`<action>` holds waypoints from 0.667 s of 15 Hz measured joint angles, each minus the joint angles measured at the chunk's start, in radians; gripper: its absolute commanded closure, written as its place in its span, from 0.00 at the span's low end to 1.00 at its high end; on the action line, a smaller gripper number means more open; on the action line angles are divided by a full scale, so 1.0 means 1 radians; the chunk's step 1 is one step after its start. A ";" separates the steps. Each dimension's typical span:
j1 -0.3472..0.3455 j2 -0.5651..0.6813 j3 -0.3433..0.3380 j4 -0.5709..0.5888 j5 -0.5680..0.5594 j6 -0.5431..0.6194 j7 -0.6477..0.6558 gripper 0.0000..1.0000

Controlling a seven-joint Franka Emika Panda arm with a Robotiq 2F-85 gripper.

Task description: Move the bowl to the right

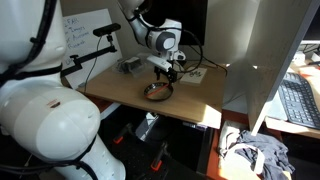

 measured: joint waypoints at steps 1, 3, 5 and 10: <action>-0.018 0.025 0.005 0.010 0.013 0.000 -0.002 0.00; -0.063 0.067 0.028 0.024 0.058 0.000 -0.043 0.00; -0.116 0.105 0.066 0.037 0.120 0.000 -0.126 0.00; -0.201 0.190 0.118 0.065 0.222 -0.002 -0.215 0.06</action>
